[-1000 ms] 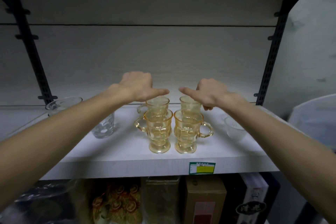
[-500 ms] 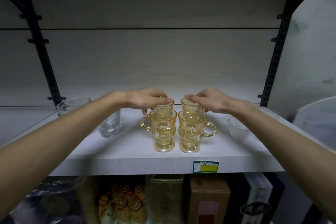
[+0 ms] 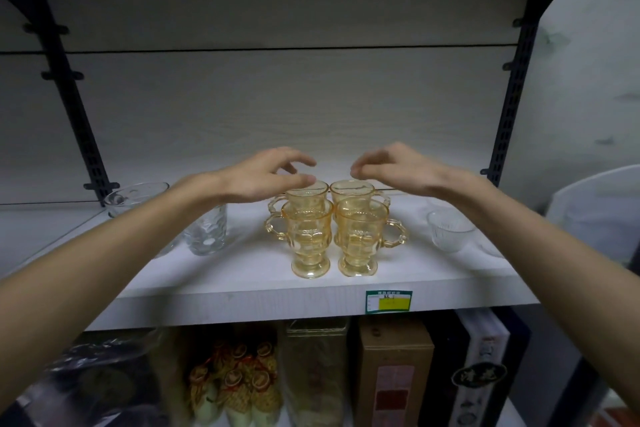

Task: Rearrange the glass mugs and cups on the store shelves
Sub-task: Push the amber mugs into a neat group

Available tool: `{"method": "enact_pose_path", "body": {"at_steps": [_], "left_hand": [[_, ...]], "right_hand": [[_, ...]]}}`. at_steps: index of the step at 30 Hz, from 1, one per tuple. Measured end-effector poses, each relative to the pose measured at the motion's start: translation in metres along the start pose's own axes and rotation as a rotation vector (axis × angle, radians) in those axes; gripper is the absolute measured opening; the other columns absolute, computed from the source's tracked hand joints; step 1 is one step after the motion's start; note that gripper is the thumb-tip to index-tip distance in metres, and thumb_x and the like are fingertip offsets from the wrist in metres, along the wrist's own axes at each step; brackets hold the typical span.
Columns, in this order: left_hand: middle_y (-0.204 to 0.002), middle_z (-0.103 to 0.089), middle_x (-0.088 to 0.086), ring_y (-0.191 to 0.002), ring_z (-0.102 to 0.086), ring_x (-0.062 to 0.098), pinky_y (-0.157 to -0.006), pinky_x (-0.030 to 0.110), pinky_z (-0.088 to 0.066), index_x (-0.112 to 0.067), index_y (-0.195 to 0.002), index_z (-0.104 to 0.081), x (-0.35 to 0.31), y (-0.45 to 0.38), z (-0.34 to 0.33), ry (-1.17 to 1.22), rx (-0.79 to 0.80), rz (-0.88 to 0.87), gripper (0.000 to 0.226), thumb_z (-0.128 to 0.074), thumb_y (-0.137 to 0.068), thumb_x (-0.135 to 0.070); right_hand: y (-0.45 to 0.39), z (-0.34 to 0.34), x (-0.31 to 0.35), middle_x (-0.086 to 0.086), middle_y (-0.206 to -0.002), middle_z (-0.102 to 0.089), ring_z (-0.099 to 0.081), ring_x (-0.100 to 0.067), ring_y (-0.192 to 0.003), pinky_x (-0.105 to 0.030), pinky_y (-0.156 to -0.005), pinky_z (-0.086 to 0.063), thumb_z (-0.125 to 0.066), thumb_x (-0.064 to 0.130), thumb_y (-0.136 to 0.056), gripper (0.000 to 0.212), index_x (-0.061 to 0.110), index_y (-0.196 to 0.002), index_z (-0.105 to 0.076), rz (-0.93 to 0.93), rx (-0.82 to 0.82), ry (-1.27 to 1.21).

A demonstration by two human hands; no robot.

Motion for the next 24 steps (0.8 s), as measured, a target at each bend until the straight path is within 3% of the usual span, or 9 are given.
{"method": "enact_pose_path", "body": {"at_steps": [2,4,8,10,14,17,21,24], "left_hand": [[-0.125,-0.071,-0.006,-0.112,-0.067,0.004,-0.096,0.024,-0.053,-0.017,-0.13,-0.07,-0.003,0.003,0.006,0.027,0.027,-0.065,0.038,-0.07,-0.096,-0.035],[-0.111,-0.076,-0.01,-0.103,-0.069,0.0,-0.09,0.015,-0.052,-0.019,-0.121,-0.075,-0.006,0.004,0.003,-0.025,0.123,-0.063,0.033,-0.075,-0.092,-0.035],[-0.096,-0.078,-0.006,-0.089,-0.072,0.013,-0.082,0.036,-0.056,-0.021,-0.11,-0.078,-0.012,0.002,-0.017,-0.114,0.243,-0.039,0.037,-0.071,-0.084,-0.048],[-0.088,-0.075,-0.002,-0.079,-0.067,0.016,-0.079,0.039,-0.054,-0.02,-0.104,-0.079,-0.014,0.003,-0.021,-0.091,0.239,-0.025,0.041,-0.064,-0.08,-0.049],[-0.097,-0.077,0.0,-0.087,-0.069,0.015,-0.081,0.032,-0.054,-0.018,-0.109,-0.077,-0.016,0.002,-0.023,-0.098,0.265,-0.015,0.022,-0.073,-0.091,-0.032],[-0.087,-0.072,-0.007,-0.076,-0.062,0.007,-0.072,0.026,-0.049,-0.023,-0.102,-0.074,-0.021,0.001,-0.023,-0.121,0.291,-0.014,0.008,-0.074,-0.094,-0.025],[-0.079,-0.063,-0.013,-0.07,-0.056,0.002,-0.065,0.021,-0.044,-0.028,-0.098,-0.068,-0.026,0.001,-0.025,-0.167,0.3,-0.007,0.004,-0.07,-0.096,-0.025],[-0.078,-0.06,-0.009,-0.069,-0.053,0.007,-0.06,0.021,-0.041,-0.021,-0.095,-0.065,-0.029,0.003,-0.028,-0.213,0.304,-0.007,0.004,-0.064,-0.099,-0.02]], "right_hand": [[0.005,-0.002,0.01,0.003,-0.118,-0.074,-0.065,-0.013,-0.116,-0.027,-0.106,-0.046,-0.068,0.022,-0.094,0.027,0.015,-0.119,-0.076,0.018,0.079,-0.063],[0.008,-0.013,0.014,0.003,-0.119,-0.074,-0.066,-0.012,-0.114,-0.029,-0.106,-0.049,-0.072,0.018,-0.09,0.033,0.015,-0.124,-0.073,-0.01,0.19,-0.002],[0.001,-0.031,0.02,-0.003,-0.107,-0.077,-0.071,-0.022,-0.103,-0.038,-0.094,-0.058,-0.068,0.017,-0.091,0.026,0.014,-0.115,-0.076,0.022,0.27,0.197],[-0.002,-0.033,0.02,-0.006,-0.102,-0.077,-0.071,-0.025,-0.1,-0.039,-0.09,-0.058,-0.068,0.016,-0.09,0.021,0.015,-0.109,-0.077,0.017,0.279,0.251],[-0.004,-0.029,0.018,0.002,-0.1,-0.075,-0.067,-0.017,-0.092,-0.032,-0.087,-0.055,-0.076,0.014,-0.086,0.018,0.021,-0.102,-0.077,0.003,0.29,0.278],[-0.002,-0.029,0.019,0.006,-0.093,-0.072,-0.064,-0.014,-0.087,-0.031,-0.084,-0.054,-0.078,0.015,-0.085,0.017,0.028,-0.095,-0.073,0.013,0.282,0.258],[0.0,-0.03,0.02,-0.001,-0.098,-0.075,-0.065,-0.017,-0.088,-0.033,-0.085,-0.054,-0.081,0.019,-0.083,0.02,0.015,-0.103,-0.078,0.023,0.226,0.284],[0.002,-0.033,0.023,-0.003,-0.1,-0.077,-0.068,-0.022,-0.09,-0.037,-0.086,-0.055,-0.085,0.025,-0.08,0.029,0.013,-0.106,-0.079,0.026,0.203,0.305]]}}
Point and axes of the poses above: each hand's wrist, its own y-axis away from the middle knuckle, its own z-axis out of the back of the hand, x = y × z, the point moved 5 cm from there along -y, towards the middle knuckle
